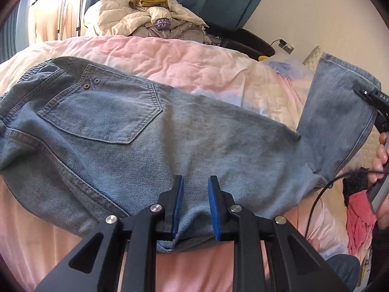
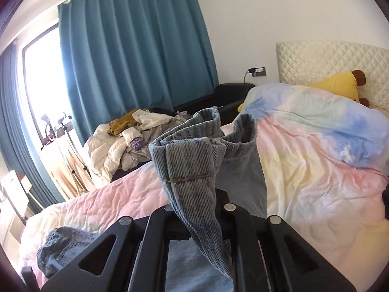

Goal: Fold clothes
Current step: 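Lift the leg hem with the right tool and fold it toward the waistband, then open the right tool and release the hem onto the jeans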

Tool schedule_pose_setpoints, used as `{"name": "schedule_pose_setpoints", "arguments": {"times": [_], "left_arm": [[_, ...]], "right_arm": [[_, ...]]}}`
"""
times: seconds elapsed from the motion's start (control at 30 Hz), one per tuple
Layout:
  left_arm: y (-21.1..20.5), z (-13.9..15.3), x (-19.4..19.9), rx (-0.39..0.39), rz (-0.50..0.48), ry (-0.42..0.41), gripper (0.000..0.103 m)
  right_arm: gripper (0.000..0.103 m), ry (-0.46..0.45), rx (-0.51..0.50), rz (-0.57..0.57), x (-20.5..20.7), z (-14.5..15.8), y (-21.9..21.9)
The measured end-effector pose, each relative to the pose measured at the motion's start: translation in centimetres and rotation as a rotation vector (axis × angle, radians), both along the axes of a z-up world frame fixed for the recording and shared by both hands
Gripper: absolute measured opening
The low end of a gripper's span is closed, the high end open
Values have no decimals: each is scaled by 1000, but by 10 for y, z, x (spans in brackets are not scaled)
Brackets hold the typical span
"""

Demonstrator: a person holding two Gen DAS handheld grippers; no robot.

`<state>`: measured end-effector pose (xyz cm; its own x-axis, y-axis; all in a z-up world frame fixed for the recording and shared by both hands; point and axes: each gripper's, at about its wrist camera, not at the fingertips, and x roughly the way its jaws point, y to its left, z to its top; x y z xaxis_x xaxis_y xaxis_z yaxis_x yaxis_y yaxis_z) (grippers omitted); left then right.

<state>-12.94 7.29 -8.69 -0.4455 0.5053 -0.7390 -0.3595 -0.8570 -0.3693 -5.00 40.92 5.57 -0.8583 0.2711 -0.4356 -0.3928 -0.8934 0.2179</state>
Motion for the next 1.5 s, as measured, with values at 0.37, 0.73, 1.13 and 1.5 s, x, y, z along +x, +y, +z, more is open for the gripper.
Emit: {"name": "schedule_pose_setpoints", "arguments": {"times": [0.37,0.73,1.13,1.5], "left_arm": [[-17,5,-1,51,32,-11,21],[-28,12,4,77,52,-2,21],[-42,13,-1,132,95,-8,21],[-39,2,-6,125,91,-42,21]], "right_arm": [[7,-452,110,204,-33,-156,-132],[8,-537,135,220,-26,-177,-139],[8,-358,120,402,-15,-143,-191],[33,-474,35,496,-25,-167,-213]]}}
